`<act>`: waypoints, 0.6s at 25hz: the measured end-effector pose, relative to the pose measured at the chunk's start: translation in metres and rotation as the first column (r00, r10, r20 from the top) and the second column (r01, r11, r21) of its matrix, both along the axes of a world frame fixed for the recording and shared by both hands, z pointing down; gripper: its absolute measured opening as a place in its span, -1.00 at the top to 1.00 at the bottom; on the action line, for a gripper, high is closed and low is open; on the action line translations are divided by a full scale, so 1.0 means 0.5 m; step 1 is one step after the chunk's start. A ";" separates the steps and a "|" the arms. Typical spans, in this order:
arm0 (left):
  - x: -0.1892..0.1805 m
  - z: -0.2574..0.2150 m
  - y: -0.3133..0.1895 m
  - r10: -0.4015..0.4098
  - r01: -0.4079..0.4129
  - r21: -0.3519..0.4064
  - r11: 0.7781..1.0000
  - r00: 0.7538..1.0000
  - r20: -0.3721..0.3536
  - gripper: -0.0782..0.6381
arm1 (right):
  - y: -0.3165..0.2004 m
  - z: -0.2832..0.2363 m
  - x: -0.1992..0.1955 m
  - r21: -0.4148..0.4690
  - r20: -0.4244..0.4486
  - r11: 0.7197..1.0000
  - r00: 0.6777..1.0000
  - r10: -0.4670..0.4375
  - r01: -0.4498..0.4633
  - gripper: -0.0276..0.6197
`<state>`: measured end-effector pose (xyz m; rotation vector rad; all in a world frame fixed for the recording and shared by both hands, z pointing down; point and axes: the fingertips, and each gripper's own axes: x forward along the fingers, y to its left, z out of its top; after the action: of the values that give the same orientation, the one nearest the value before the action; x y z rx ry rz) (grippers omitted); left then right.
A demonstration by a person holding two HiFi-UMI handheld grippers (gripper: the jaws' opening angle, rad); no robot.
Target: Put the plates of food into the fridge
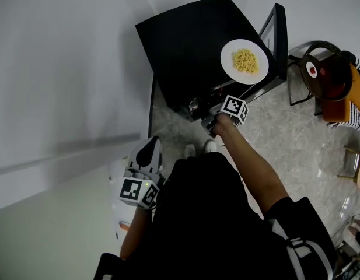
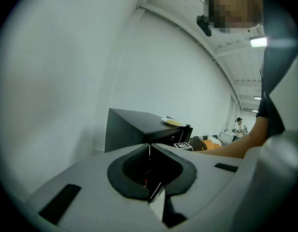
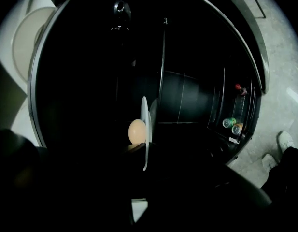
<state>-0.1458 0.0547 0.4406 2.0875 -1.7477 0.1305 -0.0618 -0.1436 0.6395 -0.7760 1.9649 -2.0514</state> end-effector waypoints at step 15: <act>-0.014 0.008 -0.018 0.001 -0.001 -0.013 1.000 1.000 -0.005 0.72 | -0.035 -0.005 -0.022 0.021 -0.042 1.000 0.999 -0.014 0.015 0.81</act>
<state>-0.1528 0.0455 0.4446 2.0781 -1.7385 0.1360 -0.0727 -0.1611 0.6371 -0.8094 2.0169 -2.0348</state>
